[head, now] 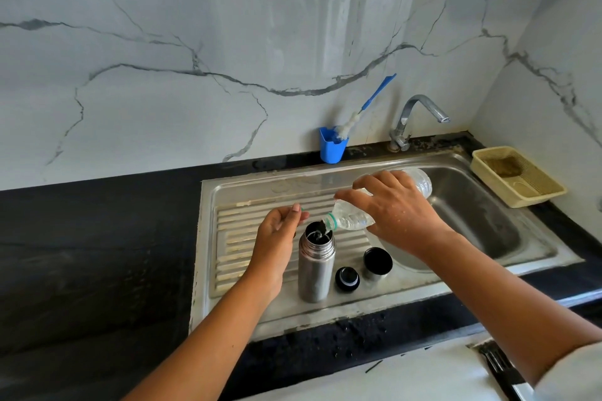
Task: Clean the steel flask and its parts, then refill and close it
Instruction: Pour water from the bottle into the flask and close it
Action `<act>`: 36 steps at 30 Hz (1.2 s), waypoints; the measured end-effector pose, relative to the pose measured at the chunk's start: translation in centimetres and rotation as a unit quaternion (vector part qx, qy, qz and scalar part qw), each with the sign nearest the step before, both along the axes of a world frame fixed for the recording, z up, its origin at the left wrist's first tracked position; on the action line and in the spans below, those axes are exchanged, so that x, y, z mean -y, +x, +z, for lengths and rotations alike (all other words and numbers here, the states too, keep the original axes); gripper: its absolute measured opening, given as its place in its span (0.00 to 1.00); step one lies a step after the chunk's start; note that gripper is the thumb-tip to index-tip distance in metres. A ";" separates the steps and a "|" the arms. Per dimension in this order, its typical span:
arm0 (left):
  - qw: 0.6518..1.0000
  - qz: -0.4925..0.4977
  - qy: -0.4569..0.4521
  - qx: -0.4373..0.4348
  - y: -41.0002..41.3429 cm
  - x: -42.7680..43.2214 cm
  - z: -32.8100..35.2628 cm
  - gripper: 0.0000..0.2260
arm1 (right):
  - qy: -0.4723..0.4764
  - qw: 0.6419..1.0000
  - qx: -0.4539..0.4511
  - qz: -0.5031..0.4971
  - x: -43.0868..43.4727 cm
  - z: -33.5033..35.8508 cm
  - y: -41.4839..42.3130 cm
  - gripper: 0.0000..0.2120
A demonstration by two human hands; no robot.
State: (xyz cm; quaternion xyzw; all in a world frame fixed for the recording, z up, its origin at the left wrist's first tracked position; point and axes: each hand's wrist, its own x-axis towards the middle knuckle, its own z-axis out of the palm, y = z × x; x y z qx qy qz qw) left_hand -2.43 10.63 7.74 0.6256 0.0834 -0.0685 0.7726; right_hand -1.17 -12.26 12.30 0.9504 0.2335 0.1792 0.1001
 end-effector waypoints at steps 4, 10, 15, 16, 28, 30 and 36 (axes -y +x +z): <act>1.000 -0.003 -0.002 0.002 -0.1 -0.1 0.1 0.13 | 0.002 1.000 0.009 0.006 -0.2 0.3 -0.1 0.44; 1.000 0.001 -0.005 -0.001 -0.3 -0.2 0.3 0.13 | -0.014 1.000 0.014 0.001 -0.1 1.0 -0.2 0.43; 1.000 0.002 -0.010 -0.004 -0.5 -0.3 0.4 0.13 | -0.018 1.000 0.012 -0.003 -0.1 1.2 -0.1 0.43; 1.000 0.002 -0.011 -0.005 -0.5 -0.3 0.4 0.13 | -0.018 1.000 0.012 -0.002 -0.1 1.2 -0.1 0.43; 1.000 0.003 -0.014 -0.008 -0.5 -0.4 0.2 0.11 | -0.027 1.000 0.005 -0.007 -0.2 1.6 -0.2 0.43; 1.000 0.003 -0.014 -0.008 -0.4 -0.4 0.2 0.10 | -0.026 1.000 0.005 -0.005 -0.2 1.7 -0.2 0.43; 1.000 0.005 -0.023 -0.011 -0.3 -0.7 0.1 0.09 | -0.020 1.000 0.006 0.001 -0.3 1.6 0.0 0.43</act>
